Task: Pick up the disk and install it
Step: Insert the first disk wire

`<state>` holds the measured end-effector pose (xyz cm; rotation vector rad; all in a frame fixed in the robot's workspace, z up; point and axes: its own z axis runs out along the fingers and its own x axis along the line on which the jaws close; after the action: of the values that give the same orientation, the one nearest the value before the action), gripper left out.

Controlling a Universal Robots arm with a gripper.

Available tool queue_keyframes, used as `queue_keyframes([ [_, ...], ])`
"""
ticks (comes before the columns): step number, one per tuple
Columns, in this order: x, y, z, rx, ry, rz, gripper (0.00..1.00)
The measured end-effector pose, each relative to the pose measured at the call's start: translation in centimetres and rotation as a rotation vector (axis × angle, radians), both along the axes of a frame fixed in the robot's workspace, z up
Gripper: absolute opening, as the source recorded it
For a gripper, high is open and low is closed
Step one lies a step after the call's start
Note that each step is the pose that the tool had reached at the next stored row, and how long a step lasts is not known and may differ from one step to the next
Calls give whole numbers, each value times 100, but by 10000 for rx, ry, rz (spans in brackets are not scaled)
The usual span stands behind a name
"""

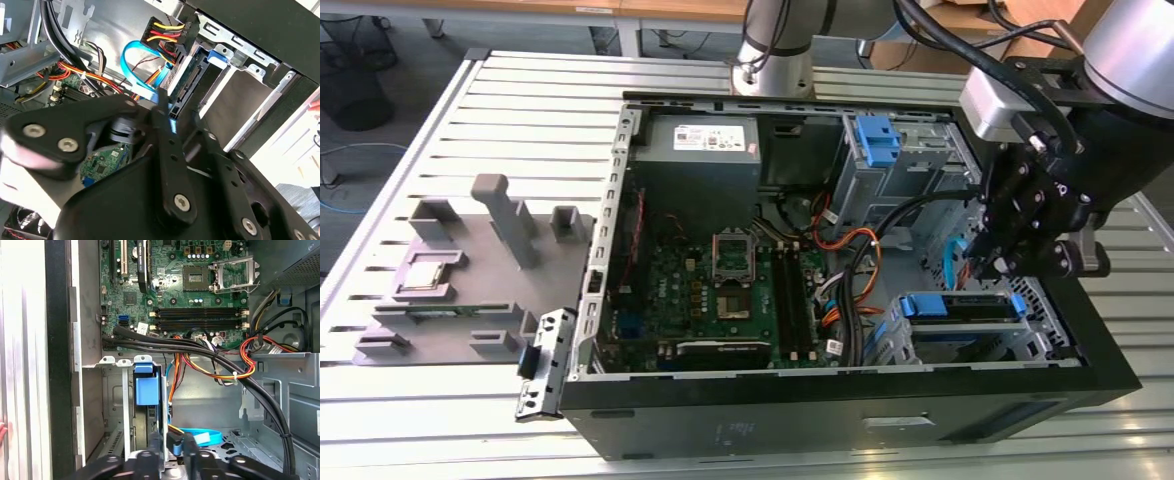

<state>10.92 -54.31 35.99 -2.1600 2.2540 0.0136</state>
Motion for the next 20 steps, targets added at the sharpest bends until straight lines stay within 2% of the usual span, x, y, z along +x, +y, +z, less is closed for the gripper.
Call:
queue_keyframes([
  [2,0,0,0,-1,0,0,23],
  [3,0,0,0,-1,0,0,23],
  [4,0,0,0,0,0,0,17],
  [15,-3,0,-1,-2,-4,0,16],
  [17,-16,-1,-4,0,-43,-1,16],
  [20,-51,-4,-8,-2,-188,2,16],
])
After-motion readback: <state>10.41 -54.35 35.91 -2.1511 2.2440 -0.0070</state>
